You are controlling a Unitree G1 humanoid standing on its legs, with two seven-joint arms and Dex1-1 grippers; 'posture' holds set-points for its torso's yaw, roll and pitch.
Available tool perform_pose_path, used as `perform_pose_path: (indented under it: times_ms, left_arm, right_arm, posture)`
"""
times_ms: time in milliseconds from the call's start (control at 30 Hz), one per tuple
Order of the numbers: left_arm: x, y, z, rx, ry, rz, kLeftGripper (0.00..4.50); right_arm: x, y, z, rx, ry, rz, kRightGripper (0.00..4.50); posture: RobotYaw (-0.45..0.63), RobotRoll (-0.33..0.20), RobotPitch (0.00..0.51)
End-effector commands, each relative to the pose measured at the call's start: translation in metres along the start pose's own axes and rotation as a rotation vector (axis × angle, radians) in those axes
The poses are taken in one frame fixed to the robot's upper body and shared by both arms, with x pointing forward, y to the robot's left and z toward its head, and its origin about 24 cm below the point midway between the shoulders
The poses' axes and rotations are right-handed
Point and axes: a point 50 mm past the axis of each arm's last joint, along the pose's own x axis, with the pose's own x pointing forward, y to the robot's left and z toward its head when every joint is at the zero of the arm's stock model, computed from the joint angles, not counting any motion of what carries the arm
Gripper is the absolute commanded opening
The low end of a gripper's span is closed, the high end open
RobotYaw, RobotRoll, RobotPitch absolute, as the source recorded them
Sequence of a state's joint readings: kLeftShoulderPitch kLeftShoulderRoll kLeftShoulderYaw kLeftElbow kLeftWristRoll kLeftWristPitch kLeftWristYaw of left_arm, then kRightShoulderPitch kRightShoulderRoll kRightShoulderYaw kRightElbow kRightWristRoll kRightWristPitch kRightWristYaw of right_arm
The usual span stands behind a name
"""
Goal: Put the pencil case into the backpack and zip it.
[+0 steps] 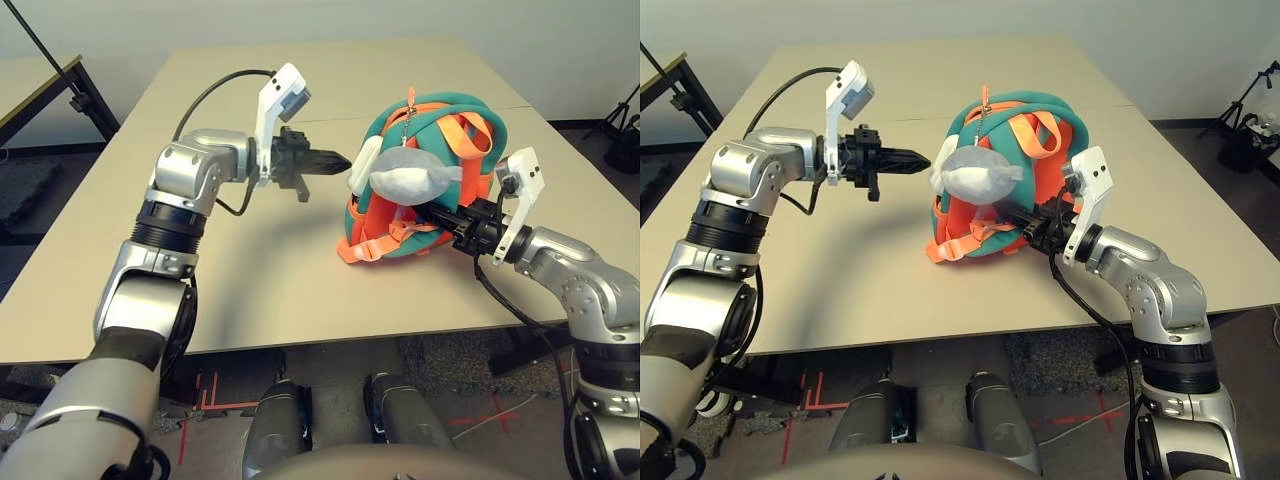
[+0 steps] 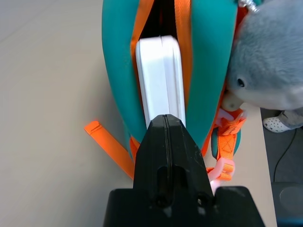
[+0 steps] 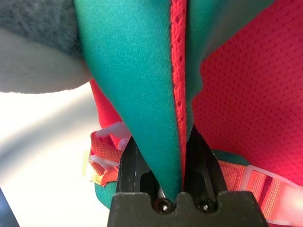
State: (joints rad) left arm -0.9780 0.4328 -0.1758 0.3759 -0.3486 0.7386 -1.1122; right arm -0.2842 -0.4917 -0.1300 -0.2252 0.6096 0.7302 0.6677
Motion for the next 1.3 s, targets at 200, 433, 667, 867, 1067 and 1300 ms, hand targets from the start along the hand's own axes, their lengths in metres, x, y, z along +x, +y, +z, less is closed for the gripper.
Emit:
perform_pose_path:
  times_ms: [200, 433, 667, 867, 1067, 1300]
  left_arm:
    - [0.009, 0.004, 0.002, 0.013, 0.009, 0.015, 0.0]
    - [0.023, 0.005, -0.003, -0.001, 0.017, 0.008, 0.0]
    - [0.046, 0.002, -0.007, -0.025, 0.012, -0.024, 0.0]
    - [0.058, 0.0, -0.005, -0.022, 0.005, -0.04, 0.0]
    - [0.063, 0.0, -0.002, -0.016, -0.013, -0.039, 0.0]
    - [0.05, -0.002, 0.006, 0.016, -0.023, -0.053, 0.0]
  right_arm:
    - [0.003, 0.007, 0.002, -0.011, -0.016, 0.043, 0.43]
    - [0.005, 0.008, 0.002, -0.008, -0.018, 0.048, 0.43]
    - [0.006, 0.01, 0.001, -0.002, -0.019, 0.052, 0.43]
    - [0.005, 0.011, 0.0, 0.001, -0.021, 0.047, 0.43]
    - [0.005, 0.011, 0.0, 0.002, -0.022, 0.045, 0.43]
    - [0.006, 0.01, -0.001, 0.0, -0.016, 0.045, 0.43]
  posture:
    - [-0.15, 0.0, 0.005]
    - [-0.15, 0.0, 0.009]
    - [-0.16, 0.0, 0.015]
    - [-0.17, 0.0, 0.02]
    - [-0.16, 0.0, 0.018]
    - [-0.16, 0.0, 0.017]
